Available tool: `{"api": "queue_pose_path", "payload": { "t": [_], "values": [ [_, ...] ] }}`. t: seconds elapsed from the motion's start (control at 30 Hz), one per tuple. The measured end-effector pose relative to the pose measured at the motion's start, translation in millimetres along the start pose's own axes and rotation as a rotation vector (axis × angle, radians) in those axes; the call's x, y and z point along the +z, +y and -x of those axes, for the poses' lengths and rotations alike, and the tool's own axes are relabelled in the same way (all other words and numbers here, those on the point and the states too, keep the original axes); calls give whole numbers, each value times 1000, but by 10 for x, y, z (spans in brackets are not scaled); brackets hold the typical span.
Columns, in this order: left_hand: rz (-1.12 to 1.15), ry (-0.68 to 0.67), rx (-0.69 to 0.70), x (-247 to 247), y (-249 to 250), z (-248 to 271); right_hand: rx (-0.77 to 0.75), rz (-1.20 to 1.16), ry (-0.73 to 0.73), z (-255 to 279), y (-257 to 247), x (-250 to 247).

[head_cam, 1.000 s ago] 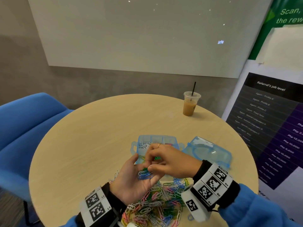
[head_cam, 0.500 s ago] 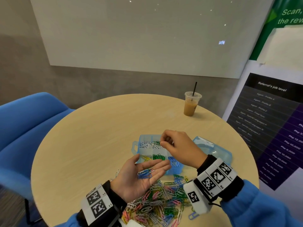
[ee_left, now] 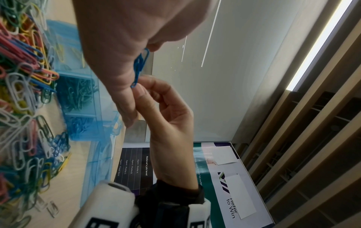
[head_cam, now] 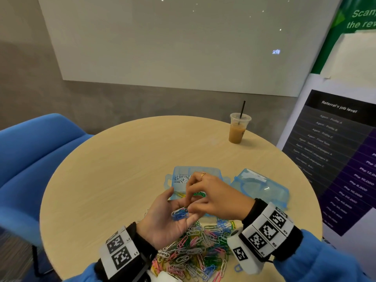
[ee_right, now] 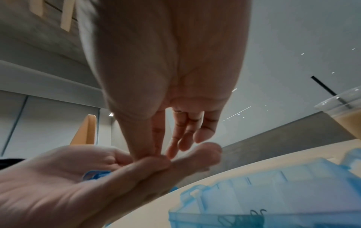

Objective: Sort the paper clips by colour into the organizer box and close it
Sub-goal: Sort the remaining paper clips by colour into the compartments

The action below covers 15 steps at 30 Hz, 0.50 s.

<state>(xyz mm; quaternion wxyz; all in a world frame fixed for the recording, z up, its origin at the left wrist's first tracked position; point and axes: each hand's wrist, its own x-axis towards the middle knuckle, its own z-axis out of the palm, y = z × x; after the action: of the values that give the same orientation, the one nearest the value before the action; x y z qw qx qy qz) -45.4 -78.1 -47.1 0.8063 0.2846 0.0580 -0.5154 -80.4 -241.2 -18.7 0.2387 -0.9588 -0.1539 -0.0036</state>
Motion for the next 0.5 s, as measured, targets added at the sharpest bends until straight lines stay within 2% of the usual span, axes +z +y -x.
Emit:
{"api": "queue_pose_path", "payload": {
  "t": [0.17, 0.3, 0.37, 0.5],
  "values": [
    [18, 10, -3, -13, -12, -23, 7, -2, -68, -2, -3, -12],
    [48, 24, 4, -13, -14, -33, 29, -30, -31, 11, 7, -37],
    [37, 59, 13, -27, -6, -50, 60, -28, 55, 19, 31, -69],
    [24, 78, 5, -67, 13, -84, 188, 20, 321, -19, 144, -131]
  ]
}}
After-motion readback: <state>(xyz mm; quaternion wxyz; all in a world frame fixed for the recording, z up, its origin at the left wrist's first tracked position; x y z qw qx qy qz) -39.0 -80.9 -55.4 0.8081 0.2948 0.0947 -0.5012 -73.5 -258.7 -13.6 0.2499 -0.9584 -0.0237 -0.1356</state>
